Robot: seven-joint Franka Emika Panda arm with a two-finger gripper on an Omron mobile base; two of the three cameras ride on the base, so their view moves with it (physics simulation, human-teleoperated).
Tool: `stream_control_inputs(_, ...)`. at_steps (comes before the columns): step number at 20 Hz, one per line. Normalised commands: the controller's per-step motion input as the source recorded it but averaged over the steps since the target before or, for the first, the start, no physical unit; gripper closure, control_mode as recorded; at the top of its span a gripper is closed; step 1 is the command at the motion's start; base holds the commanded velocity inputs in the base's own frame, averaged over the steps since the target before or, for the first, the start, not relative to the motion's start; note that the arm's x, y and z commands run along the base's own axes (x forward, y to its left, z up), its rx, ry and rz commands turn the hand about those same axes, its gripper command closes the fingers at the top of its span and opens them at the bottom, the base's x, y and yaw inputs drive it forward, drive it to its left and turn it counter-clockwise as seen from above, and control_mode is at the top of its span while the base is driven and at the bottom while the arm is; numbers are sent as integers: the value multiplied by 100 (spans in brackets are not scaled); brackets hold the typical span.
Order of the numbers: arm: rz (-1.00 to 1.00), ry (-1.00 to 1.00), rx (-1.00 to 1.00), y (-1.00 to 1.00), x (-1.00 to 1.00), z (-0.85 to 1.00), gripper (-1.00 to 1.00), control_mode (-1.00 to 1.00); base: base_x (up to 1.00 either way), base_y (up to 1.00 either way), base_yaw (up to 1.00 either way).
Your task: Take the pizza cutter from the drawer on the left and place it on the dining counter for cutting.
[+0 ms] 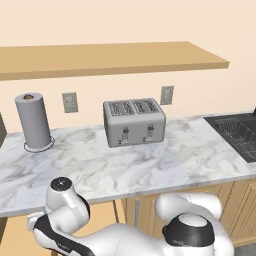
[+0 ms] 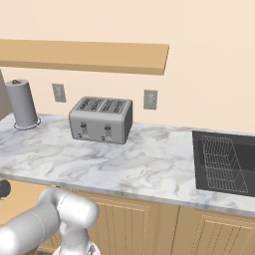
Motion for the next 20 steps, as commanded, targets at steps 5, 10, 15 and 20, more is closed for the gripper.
stream_control_inputs(5, -1, 2, 0, 3, 10, -26, -100, -100, 0, 0, 0)
stream_control_inputs(10, -4, 0, 0, 8, 13, -40, -100, -100, 0, 0, 0)
stream_control_inputs(15, -3, -1, 0, 0, 2, -45, -100, -100, 0, 0, 0)
stream_control_inputs(20, -1, 0, 0, 0, 0, -39, -100, -100, 0, 0, 0)
